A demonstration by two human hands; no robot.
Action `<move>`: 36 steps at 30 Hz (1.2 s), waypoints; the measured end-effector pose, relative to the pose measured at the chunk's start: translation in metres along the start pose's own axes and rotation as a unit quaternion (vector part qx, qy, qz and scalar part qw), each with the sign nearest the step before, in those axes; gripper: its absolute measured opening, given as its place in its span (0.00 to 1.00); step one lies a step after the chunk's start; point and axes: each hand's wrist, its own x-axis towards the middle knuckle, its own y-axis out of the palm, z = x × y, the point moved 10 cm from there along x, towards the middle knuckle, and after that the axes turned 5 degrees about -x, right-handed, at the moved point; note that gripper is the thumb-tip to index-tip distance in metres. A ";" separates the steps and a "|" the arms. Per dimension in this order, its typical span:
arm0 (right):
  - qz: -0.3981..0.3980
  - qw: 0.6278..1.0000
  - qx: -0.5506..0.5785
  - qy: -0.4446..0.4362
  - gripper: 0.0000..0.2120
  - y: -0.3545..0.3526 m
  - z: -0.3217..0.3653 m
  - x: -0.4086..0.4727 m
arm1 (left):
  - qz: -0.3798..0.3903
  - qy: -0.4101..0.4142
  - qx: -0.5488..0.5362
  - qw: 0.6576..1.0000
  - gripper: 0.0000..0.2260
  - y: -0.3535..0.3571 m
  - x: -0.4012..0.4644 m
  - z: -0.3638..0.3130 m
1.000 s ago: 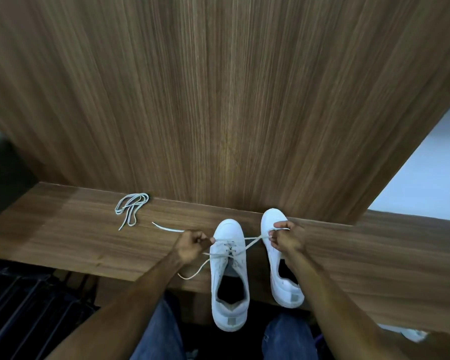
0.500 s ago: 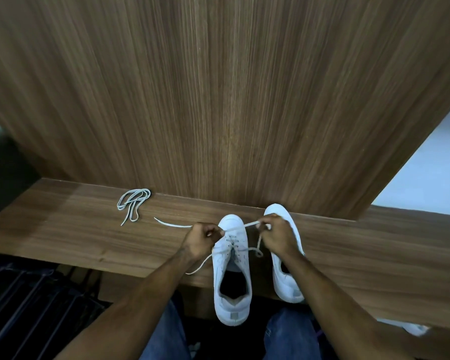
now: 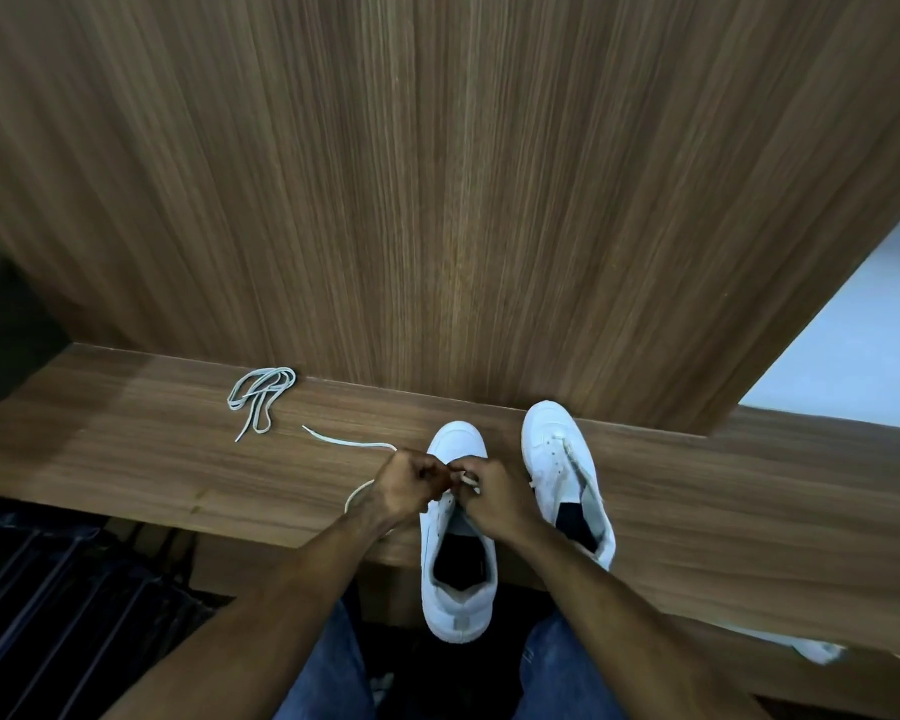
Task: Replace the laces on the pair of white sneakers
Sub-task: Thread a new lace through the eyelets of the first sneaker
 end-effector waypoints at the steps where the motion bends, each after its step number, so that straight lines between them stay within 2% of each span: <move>1: -0.004 1.000 -0.018 0.006 0.10 -0.002 -0.001 0.001 | -0.009 -0.014 -0.011 1.000 0.07 -0.003 0.001 0.004; 4: -0.022 0.996 -0.084 0.015 0.11 -0.013 -0.009 0.001 | -0.007 -0.053 -0.043 0.998 0.08 -0.008 0.000 0.014; 7: -0.008 0.996 -0.071 0.055 0.12 -0.015 -0.025 -0.001 | 0.001 -0.073 -0.057 0.996 0.07 -0.007 -0.002 0.017; 10: 0.012 0.999 -0.033 0.031 0.13 -0.005 -0.016 -0.004 | -0.002 -0.078 -0.042 0.996 0.08 0.000 -0.003 0.015; 13: 0.009 1.000 0.005 -0.006 0.13 0.001 -0.002 -0.005 | -0.001 -0.063 -0.013 0.998 0.09 0.007 -0.001 0.014; 18: -0.024 0.999 -0.001 0.039 0.07 -0.013 -0.023 -0.007 | -0.041 -0.057 0.032 0.997 0.08 0.004 -0.008 0.031; 24: -0.009 0.994 -0.051 0.093 0.07 -0.007 -0.037 -0.007 | -0.023 -0.044 0.147 0.988 0.04 0.012 -0.012 0.037; 26: -0.017 0.993 -0.071 0.093 0.08 -0.002 -0.034 -0.006 | -0.032 -0.060 0.119 0.991 0.02 0.010 -0.011 0.038; 28: -0.028 0.990 -0.107 0.083 0.09 0.004 -0.028 -0.004 | -0.046 -0.091 0.055 0.993 0.09 0.007 -0.012 0.047; 30: -0.035 0.986 -0.138 0.081 0.10 0.010 -0.024 -0.002 | -0.059 -0.118 0.008 0.991 0.12 0.005 -0.015 0.054; 34: -0.026 0.988 -0.131 0.076 0.11 0.019 -0.026 -0.001 | -0.074 -0.131 -0.035 0.988 0.05 0.005 -0.018 0.058; 36: -0.030 0.993 -0.097 0.068 0.10 0.019 -0.027 -0.001 | -0.076 -0.141 -0.061 0.985 0.05 0.007 -0.019 0.059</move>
